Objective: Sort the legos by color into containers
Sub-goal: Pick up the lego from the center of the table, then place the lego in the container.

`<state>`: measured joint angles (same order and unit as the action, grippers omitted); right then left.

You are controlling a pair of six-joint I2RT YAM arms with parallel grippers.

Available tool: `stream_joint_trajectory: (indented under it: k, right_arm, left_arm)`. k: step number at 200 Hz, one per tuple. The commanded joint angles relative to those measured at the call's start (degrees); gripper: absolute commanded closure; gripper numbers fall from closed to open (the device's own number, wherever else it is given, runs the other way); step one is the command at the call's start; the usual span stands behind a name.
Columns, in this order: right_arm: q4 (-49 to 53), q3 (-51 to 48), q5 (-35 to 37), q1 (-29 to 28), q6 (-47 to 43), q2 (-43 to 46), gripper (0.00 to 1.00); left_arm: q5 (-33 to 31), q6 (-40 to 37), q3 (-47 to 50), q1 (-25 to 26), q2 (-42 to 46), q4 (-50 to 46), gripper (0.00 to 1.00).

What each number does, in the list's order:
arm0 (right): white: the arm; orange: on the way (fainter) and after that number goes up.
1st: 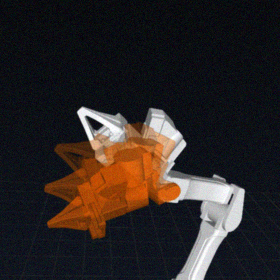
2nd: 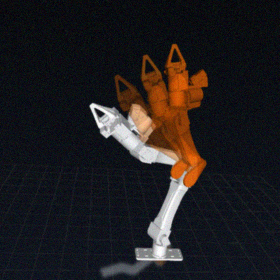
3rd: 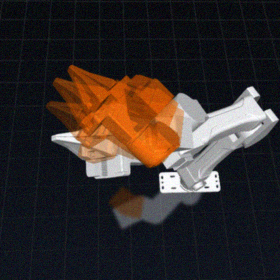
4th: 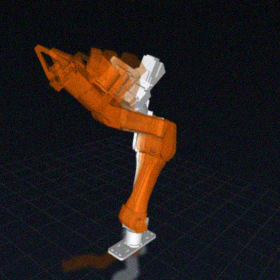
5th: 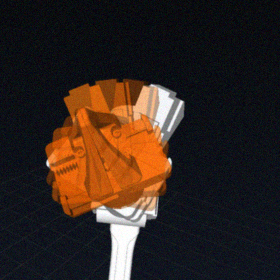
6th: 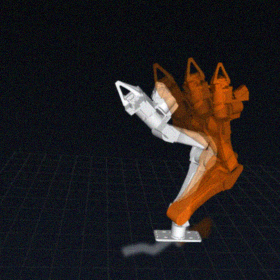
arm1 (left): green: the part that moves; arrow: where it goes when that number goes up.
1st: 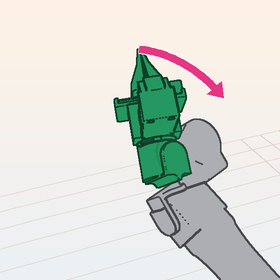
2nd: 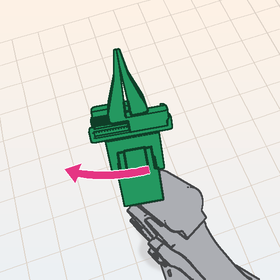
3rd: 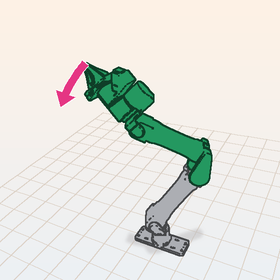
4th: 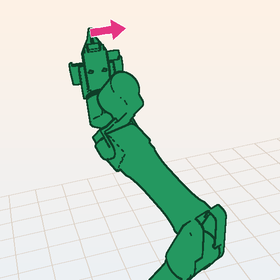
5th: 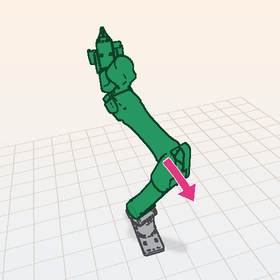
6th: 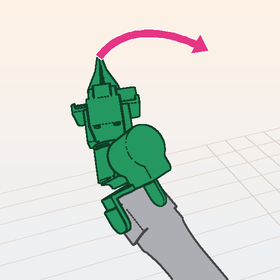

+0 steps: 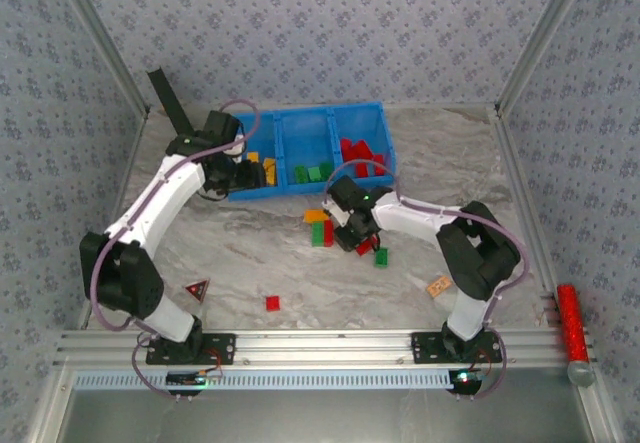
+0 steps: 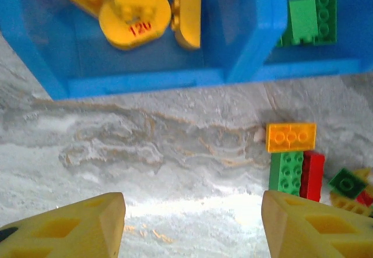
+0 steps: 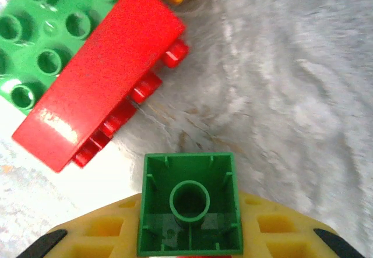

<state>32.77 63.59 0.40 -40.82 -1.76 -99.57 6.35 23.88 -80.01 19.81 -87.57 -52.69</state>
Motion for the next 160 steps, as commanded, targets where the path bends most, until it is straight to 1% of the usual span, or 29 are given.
stream_joint_trajectory:
  k: [1,6,10,28,50,93,129,160]
  right_arm:
    - [3.76,3.77,-1.44,1.08,0.62,5.31,0.72]
    - [4.07,4.21,-1.45,1.29,0.62,5.78,0.72]
    - [4.28,6.63,-1.53,1.39,0.63,6.0,0.72]
    - [4.61,11.73,-1.27,1.73,-0.03,5.91,0.72]
    - [3.16,18.91,-1.04,2.48,-1.45,3.08,0.72]
    - [1.94,34.73,0.53,2.93,-4.73,-8.38,0.71]
    - [1.92,46.83,1.97,3.34,-5.45,-20.04,0.7]
    - [2.26,54.24,3.48,4.1,-4.77,-27.97,0.69]
  left_arm:
    - [0.06,1.65,4.15,1.81,4.38,-0.97,0.37]
    - [0.07,1.97,5.33,2.12,5.15,-0.69,0.37]
    - [0.11,2.29,6.21,2.35,5.7,-0.59,0.37]
    - [0.24,3.63,10.01,3.41,8.47,-0.07,0.37]
    - [0.17,6.3,14.51,4.82,12.43,1.15,0.37]
    - [-0.55,12.24,21.14,8.21,19.35,2.99,0.37]
    - [-0.94,14.9,23.6,11.98,19.8,2.65,0.36]
    - [-1.49,16.78,24.36,14.47,19.07,3.12,0.37]
